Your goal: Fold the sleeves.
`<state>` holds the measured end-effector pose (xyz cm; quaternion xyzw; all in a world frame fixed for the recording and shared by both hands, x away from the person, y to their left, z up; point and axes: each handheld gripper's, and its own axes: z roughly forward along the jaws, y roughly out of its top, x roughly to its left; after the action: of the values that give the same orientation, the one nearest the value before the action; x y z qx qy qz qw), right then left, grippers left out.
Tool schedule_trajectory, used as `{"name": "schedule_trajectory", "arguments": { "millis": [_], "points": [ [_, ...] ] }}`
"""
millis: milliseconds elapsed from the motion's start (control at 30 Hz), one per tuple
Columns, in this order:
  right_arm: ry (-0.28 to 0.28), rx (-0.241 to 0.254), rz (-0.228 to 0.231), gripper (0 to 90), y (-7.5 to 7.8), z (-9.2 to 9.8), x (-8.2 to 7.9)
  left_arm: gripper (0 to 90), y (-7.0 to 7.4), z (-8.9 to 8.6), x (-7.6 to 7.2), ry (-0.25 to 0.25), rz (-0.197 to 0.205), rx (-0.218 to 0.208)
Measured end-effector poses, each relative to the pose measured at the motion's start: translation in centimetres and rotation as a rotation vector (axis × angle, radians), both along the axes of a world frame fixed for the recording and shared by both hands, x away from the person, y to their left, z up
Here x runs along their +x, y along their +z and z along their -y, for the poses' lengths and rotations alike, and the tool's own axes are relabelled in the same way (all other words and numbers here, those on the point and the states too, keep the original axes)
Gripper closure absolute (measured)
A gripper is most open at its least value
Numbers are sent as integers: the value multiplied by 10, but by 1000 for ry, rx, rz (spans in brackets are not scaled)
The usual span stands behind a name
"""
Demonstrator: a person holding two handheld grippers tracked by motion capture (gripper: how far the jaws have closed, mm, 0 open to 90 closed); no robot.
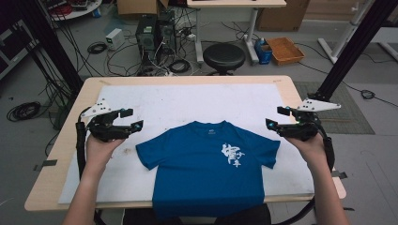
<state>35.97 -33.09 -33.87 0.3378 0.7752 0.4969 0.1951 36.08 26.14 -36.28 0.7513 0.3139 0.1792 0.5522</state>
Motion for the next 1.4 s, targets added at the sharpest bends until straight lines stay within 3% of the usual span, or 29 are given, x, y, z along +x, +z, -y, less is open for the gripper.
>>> {"name": "schedule_trajectory", "arguments": {
  "millis": [200,267,400,467,700,800,867,900,1067,1200,1267,1400],
  "points": [
    [-4,1,8,256,0,1,1,294,-4,-2,-1,8,2,9],
    [-4,-2,2,256,0,1,2,296,-6,-3,0,3,-22,20],
    [-1,-6,1,256,-1,0,4,296,-9,-4,-1,1,-11,35],
    [-2,-7,-3,256,-1,-1,5,318,-14,-8,-1,0,-45,28],
    [-1,-14,3,257,0,-1,6,329,-27,-17,-1,0,-57,42],
    [-6,-12,1,257,1,-1,5,345,-36,-19,1,-4,-85,58],
    [-9,-12,5,257,1,0,5,388,-45,-22,3,-4,-134,77],
    [-10,-12,4,257,1,0,5,411,-45,-22,3,-4,-134,77],
    [-14,-17,-4,257,0,0,6,550,-59,-27,7,7,-236,115],
    [-15,-21,-4,258,-1,-1,6,599,-68,-24,9,5,-311,126],
    [-15,-22,-10,258,-1,-2,6,618,-71,-21,10,2,-333,159],
    [-15,-24,-8,258,-1,-1,6,621,-72,-15,10,-26,-347,168]
  ]
}}
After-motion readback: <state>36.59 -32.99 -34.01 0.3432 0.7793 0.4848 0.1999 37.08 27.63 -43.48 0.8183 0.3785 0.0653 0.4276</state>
